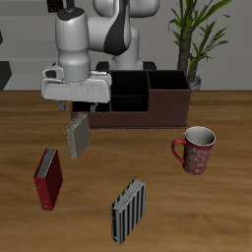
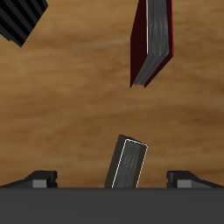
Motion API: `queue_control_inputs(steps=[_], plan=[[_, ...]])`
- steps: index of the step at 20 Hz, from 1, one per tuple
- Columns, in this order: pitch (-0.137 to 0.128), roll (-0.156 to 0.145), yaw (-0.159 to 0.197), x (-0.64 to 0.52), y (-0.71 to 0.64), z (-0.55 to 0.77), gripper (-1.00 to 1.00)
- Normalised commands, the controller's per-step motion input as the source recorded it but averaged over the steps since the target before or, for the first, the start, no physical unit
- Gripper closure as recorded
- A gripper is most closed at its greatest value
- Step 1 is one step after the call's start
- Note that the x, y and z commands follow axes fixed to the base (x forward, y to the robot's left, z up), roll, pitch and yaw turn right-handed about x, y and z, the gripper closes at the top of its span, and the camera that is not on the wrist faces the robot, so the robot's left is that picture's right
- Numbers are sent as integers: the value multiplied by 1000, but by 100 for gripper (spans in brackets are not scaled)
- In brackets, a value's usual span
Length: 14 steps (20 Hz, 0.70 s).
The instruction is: Place the yellow book into the back desk caddy's front compartment and place the red mug into the back desk caddy's right compartment
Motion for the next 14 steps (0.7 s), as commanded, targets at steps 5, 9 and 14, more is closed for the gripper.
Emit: queue_control_inputs(steps=[5, 9, 14], plan=[[-42, -19, -44, -52, -105, -215, -100], [-21, -11, -105, 14, -288, -335, -100], [-8, -18, -31, -58, -52, -255, -100]])
